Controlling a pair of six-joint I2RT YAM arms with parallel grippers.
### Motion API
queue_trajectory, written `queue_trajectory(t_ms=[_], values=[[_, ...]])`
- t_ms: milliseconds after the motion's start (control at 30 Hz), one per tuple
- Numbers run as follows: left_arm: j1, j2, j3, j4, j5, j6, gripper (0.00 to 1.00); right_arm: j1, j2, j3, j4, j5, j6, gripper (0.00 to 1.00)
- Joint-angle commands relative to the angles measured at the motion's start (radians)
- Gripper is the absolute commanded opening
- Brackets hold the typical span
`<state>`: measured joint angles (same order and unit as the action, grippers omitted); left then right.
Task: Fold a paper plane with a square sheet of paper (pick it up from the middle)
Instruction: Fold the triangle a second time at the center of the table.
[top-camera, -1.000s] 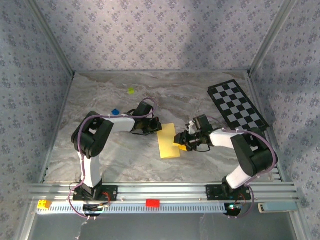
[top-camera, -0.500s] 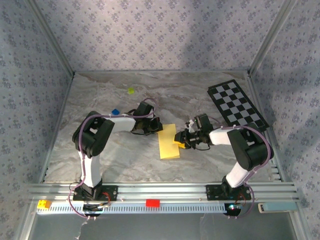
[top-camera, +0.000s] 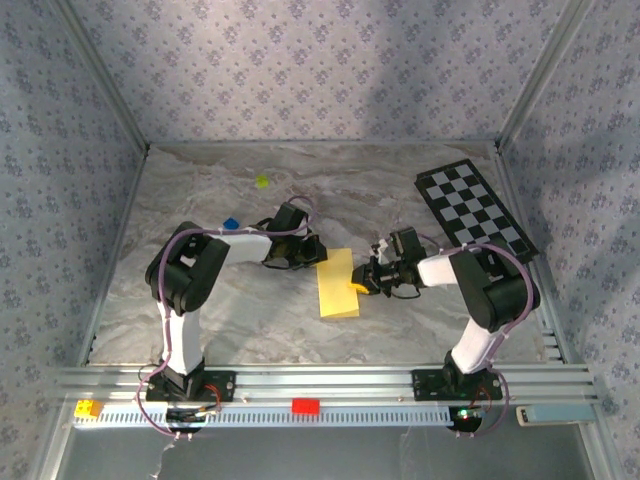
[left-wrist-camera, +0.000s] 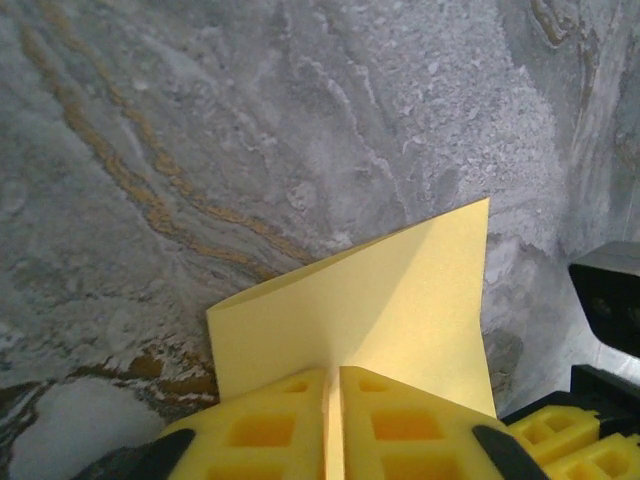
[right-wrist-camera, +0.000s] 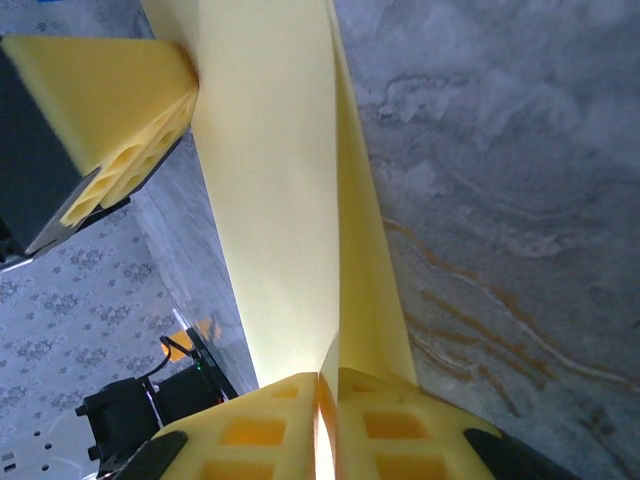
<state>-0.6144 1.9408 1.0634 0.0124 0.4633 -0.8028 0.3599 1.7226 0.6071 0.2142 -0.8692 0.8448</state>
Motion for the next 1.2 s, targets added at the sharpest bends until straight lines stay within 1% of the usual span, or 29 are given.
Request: queue_trajectory(t_ms=[0,167,233,333,400,533,600,733,800,900,1067,1167], values=[[0.002,-0.004,0.009,0.001,0.011,0.009,0.18,-0.009,0.013,0.013,-0.004,-0.011,-0.022,0.10],[-0.010,-0.086,-0.001,-0.003,-0.012,0.024,0.38,-0.010,0.007,0.006,0.001,-0.013,-0.019,0.06],[-0.017,-0.131,-0.003,-0.026,-0.041,0.040,0.50,-0.009,0.000,0.005,0.004,-0.011,-0.015,0.05],[-0.037,-0.193,-0.012,-0.048,-0.087,0.058,0.58,-0.009,-0.015,-0.003,0.012,-0.004,-0.001,0.05],[-0.060,-0.239,-0.015,-0.078,-0.142,0.078,0.59,-0.008,-0.028,-0.009,0.020,0.008,0.006,0.04],[-0.123,-0.334,-0.040,-0.134,-0.290,0.125,0.58,-0.003,-0.041,-0.012,0.020,0.022,0.012,0.05],[-0.147,-0.375,-0.079,-0.112,-0.339,0.138,0.56,-0.001,-0.035,-0.004,0.019,0.011,0.011,0.05],[-0.185,-0.462,-0.197,0.000,-0.432,0.147,0.54,0.004,-0.028,0.011,0.002,0.009,0.008,0.05],[-0.200,-0.504,-0.249,0.048,-0.455,0.157,0.53,0.003,-0.031,0.012,-0.005,0.013,0.007,0.05],[-0.214,-0.558,-0.310,0.089,-0.456,0.168,0.53,0.004,-0.036,0.014,-0.007,0.020,0.013,0.05],[-0.216,-0.631,-0.354,0.034,-0.458,0.128,0.53,0.009,-0.038,0.013,0.004,0.021,0.023,0.05],[-0.216,-0.682,-0.410,0.092,-0.452,0.107,0.56,0.015,-0.040,0.012,0.007,0.017,0.023,0.06]])
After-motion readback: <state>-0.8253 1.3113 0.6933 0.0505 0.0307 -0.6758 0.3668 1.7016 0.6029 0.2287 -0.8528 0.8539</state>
